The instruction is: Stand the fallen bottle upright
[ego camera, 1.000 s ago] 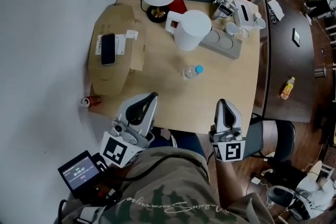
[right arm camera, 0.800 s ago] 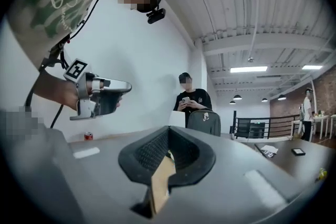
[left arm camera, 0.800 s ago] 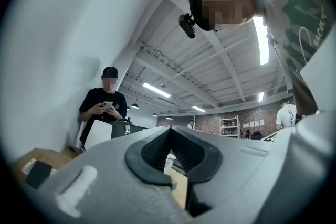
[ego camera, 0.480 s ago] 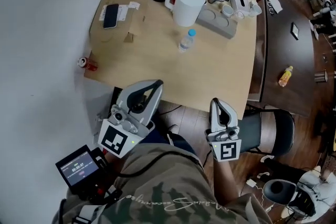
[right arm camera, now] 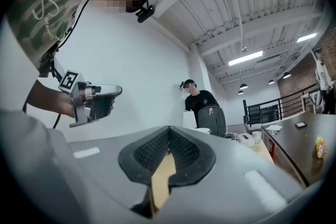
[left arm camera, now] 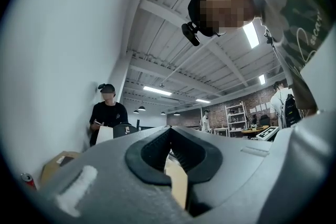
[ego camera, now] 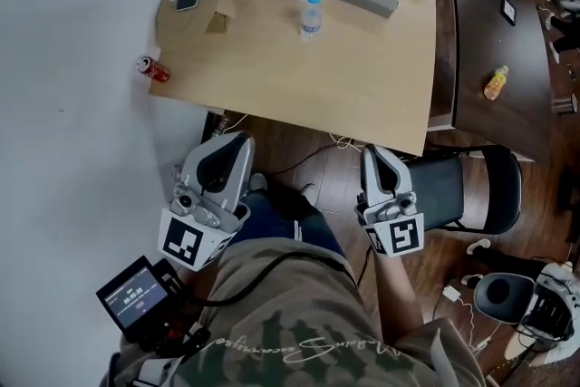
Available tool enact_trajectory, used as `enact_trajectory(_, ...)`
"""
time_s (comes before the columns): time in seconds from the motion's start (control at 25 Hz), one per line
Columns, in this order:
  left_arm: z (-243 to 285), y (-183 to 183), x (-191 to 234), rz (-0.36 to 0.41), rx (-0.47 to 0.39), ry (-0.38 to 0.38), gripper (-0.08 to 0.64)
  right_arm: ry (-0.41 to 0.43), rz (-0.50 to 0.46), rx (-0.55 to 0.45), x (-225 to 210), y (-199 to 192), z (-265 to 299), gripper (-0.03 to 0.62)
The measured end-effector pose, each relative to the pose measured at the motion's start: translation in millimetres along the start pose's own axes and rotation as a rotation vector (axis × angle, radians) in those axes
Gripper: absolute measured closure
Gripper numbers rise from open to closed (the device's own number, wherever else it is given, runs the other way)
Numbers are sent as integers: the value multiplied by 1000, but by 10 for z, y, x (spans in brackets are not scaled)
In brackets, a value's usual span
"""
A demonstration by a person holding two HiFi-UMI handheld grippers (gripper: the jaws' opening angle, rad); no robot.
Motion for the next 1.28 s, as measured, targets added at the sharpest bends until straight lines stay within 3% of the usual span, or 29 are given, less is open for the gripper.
enact_trajectory(0.2, -89, 69, -164, -8, -22, -36, 557, 45, -34, -16, 274, 326, -83, 589)
enact_trajectory(0.44, -236, 99, -180, -36, -36, -39, 558, -6, -17, -24, 564, 637, -49, 589)
enact_trajectory(1.0, -199, 347, -13, -9, -106, -67, 558, -74, -77, -95, 717, 965, -18, 589)
enact_trajectory(1.28, -239, 327, -169, -31, -55, -80, 558, -108, -63, -65, 776, 1004, -250, 589)
Point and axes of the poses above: the fingertips, and each gripper's own axes: z forward along the fingers, x to its left, y out of its top, the point moved 10 cm from there along -z, backward along the fingers, and after that the axes turned 11 degrees about -y, right-handed, at the moved point
